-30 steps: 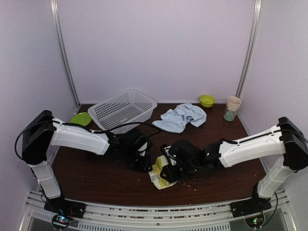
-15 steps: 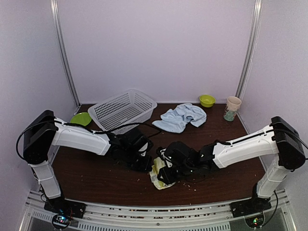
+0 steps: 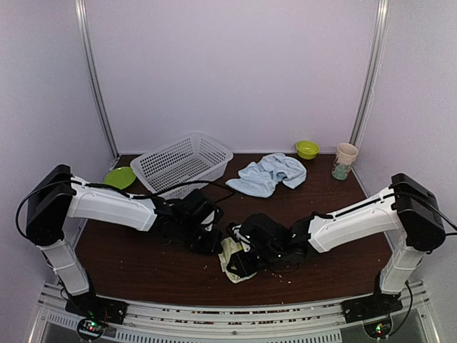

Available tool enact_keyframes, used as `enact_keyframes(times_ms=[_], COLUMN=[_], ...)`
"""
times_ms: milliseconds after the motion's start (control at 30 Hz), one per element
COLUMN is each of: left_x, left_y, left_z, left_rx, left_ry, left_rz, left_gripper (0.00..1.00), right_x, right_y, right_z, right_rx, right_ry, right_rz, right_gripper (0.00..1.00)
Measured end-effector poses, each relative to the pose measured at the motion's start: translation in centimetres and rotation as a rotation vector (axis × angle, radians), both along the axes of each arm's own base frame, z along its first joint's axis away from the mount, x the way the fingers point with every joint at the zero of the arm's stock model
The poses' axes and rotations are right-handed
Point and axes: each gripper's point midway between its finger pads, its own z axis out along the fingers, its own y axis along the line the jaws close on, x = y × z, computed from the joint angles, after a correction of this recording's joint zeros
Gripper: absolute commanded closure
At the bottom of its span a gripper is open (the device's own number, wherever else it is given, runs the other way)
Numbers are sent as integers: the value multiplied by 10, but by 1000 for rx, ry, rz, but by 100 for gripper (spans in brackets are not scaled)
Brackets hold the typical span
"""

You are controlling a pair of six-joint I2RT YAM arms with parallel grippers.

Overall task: Roll the towels
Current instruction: Roll the towel at the center of the board.

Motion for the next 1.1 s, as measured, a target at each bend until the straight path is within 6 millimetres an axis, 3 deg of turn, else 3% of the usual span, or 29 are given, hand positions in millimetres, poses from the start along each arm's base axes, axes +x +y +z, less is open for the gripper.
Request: enact_keyframes(times_ms=[267, 567, 800, 1100], left_x=[2, 13, 17, 22], left_y=[3, -15, -22, -31], left_z=[33, 46, 34, 22], left_rx=[-61, -94, -76, -92], left_ry=[-55, -73, -60, -49], left_rz=[14, 11, 10, 8], left_gripper=[97, 97, 97, 99], right_x=[0, 1, 1, 1], right_y=[4, 5, 5, 2], right_z=[0, 1, 1, 0], right_rx=[17, 22, 24, 19], right_ry=[3, 1, 2, 24], right_rz=[-2, -3, -6, -35], right_gripper=[52, 49, 48, 37])
